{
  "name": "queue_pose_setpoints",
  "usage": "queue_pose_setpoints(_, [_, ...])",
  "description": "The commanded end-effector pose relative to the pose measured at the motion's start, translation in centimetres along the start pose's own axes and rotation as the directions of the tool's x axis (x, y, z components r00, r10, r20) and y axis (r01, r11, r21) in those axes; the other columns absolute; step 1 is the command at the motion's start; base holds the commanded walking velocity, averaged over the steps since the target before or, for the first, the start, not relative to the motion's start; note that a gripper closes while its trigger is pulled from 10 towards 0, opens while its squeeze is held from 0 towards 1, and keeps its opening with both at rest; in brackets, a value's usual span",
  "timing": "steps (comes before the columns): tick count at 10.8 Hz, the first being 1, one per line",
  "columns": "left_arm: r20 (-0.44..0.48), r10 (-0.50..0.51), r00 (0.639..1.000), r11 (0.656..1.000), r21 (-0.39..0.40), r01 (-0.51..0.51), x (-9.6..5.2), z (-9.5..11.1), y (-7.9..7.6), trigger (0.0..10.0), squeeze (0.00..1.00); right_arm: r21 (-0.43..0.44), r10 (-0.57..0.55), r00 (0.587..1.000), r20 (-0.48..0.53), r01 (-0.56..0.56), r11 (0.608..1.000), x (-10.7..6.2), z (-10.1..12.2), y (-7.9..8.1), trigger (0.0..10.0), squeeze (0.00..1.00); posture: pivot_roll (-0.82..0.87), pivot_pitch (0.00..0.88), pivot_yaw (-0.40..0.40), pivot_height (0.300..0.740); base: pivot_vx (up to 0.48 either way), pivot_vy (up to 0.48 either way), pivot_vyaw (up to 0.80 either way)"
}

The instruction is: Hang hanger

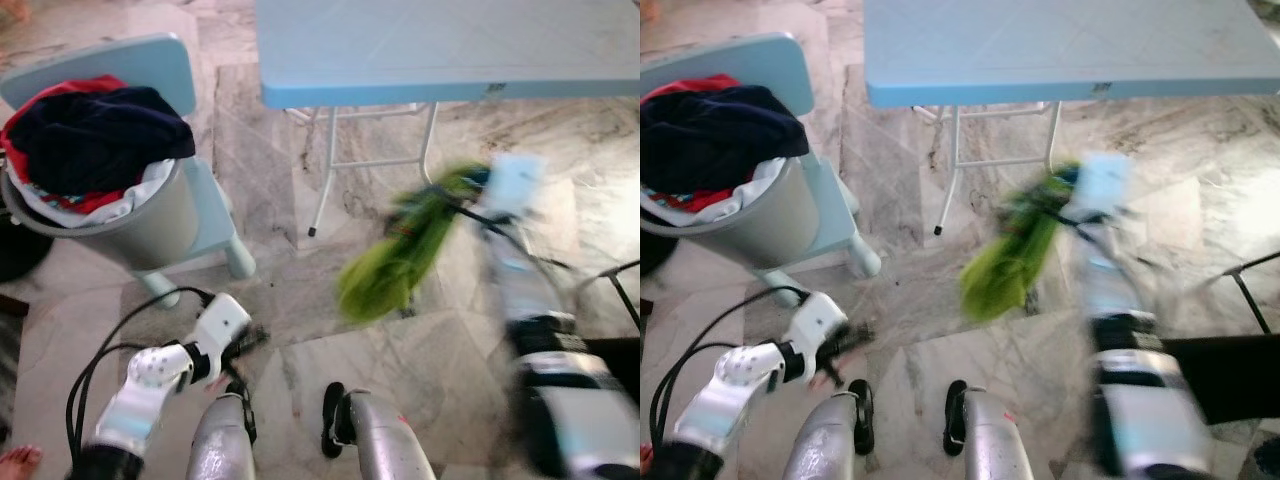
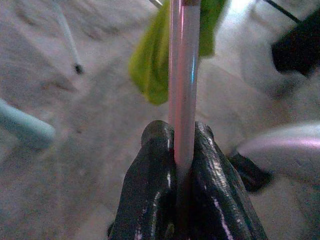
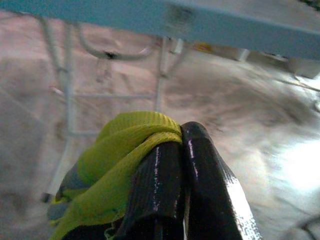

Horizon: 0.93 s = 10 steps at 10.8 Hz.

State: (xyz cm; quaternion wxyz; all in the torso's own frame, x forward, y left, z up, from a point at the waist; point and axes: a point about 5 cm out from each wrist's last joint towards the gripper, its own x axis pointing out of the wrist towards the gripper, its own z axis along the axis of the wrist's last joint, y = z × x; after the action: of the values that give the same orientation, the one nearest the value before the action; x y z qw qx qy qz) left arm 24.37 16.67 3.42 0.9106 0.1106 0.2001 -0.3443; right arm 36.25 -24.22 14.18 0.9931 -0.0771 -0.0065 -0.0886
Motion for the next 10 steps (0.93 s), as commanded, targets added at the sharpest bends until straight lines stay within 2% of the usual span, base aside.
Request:
queue_pose_setpoints(1, [0.062,0.038,0.997,0.999,-0.019,-0.036,-0.3,0.3,-0.3,8.4,0.00,-0.021,0.041,0.999,0.007,-0.041,0.999,-0.3,-0.2,-0.5,0.0,0.00,0.08,0.267,-0.092,0.740,0.000,0.000,0.00])
queue_pose_setpoints(2, [0.101,0.111,0.989,0.994,0.004,-0.112,-0.5,0.9,-0.5,10.0,0.00,0.000,0.093,0.996,0.000,-0.093,0.996,-0.9,-0.8,-0.6,0.0,0.00,0.08,0.264,-0.099,0.740,0.000,0.000,0.00])
queue_pose_setpoints(3, [0.192,0.248,0.949,0.966,0.027,-0.258,-0.7,2.8,-0.5,10.0,0.00,0.061,0.156,0.988,0.020,-0.157,0.986,-1.9,-1.3,-0.2,0.0,0.00,0.08,0.255,-0.107,0.740,0.000,0.000,0.00])
queue_pose_setpoints(4, [0.234,0.331,0.914,0.943,-0.044,-0.331,-0.9,4.0,-0.3,10.0,0.00,0.187,0.144,0.990,0.017,-0.144,0.972,-2.6,-2.0,0.0,0.0,0.00,0.10,0.246,-0.111,0.740,0.000,0.000,0.00])
queue_pose_setpoints(5, [0.300,0.415,0.859,0.910,-0.153,-0.386,-1.3,5.0,0.4,10.0,0.00,0.200,0.118,0.991,0.059,-0.127,0.972,-3.3,-2.2,0.5,0.0,0.00,0.10,0.245,-0.101,0.740,0.000,0.000,0.00])
queue_pose_setpoints(6, [0.338,0.496,0.800,0.868,-0.225,-0.443,-1.8,5.7,1.0,10.0,0.00,0.253,0.073,0.995,0.071,-0.088,0.963,-3.5,-2.0,0.8,0.0,0.00,0.10,0.242,-0.080,0.740,0.000,0.000,0.00])
queue_pose_setpoints(7, [0.362,0.515,0.777,0.857,-0.218,-0.466,-1.8,6.6,1.1,10.0,0.00,0.263,0.060,0.993,0.098,-0.084,0.961,-3.8,-1.5,1.1,8.7,0.00,0.09,0.237,-0.069,0.740,0.000,0.000,0.00])
queue_pose_setpoints(8, [0.376,0.508,0.775,0.861,-0.219,-0.459,-1.7,7.1,1.1,10.0,0.00,0.260,0.078,0.991,0.109,-0.104,0.960,-3.9,-1.3,1.4,10.0,0.00,0.09,0.237,-0.069,0.740,0.000,0.000,0.00])
queue_pose_setpoints(9, [0.411,0.519,0.749,0.855,-0.236,-0.462,-1.6,8.4,1.3,10.0,0.00,0.224,0.102,0.986,0.128,-0.129,0.966,-4.3,-1.0,1.8,10.0,0.00,0.08,0.226,-0.076,0.740,0.000,0.000,0.00])
queue_pose_setpoints(10, [0.448,0.526,0.723,0.849,-0.223,-0.479,-1.8,9.5,1.7,10.0,0.00,0.243,0.079,0.986,0.146,-0.113,0.964,-4.1,-0.3,1.6,10.0,0.00,0.08,0.227,-0.079,0.740,0.000,0.000,0.00])
